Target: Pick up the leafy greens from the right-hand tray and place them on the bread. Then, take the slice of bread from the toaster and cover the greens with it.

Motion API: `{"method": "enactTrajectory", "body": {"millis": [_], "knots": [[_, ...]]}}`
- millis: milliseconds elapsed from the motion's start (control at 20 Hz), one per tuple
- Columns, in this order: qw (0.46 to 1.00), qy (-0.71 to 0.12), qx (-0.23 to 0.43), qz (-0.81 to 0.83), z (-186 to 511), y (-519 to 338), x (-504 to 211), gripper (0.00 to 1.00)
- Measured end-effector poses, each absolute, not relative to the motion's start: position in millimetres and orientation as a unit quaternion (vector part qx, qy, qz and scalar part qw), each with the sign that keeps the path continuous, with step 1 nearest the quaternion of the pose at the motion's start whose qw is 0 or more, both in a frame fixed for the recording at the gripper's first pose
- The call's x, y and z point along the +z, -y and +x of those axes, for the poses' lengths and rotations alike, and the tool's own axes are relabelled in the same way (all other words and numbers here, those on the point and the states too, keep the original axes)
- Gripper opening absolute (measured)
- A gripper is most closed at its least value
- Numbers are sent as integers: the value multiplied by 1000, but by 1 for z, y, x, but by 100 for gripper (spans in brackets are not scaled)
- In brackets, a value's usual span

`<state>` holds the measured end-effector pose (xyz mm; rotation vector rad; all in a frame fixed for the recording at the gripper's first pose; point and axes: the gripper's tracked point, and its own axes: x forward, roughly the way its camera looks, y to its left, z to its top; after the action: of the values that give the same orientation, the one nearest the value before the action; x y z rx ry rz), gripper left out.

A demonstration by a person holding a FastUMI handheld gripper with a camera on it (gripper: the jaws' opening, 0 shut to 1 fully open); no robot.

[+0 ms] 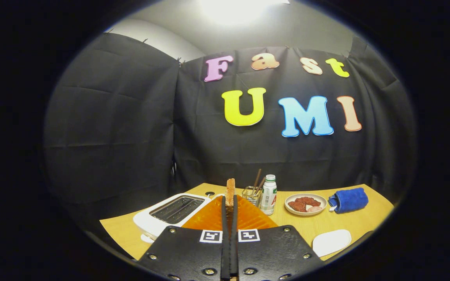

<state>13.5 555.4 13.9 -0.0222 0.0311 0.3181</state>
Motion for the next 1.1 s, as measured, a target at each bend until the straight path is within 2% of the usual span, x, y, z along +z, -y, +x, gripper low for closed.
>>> {"method": "enactTrajectory", "body": {"millis": [550, 1100], "knots": [[990, -57, 131, -12, 28, -520, -32, 1], [990, -80, 119, -9, 35, -522, -70, 1]]}}
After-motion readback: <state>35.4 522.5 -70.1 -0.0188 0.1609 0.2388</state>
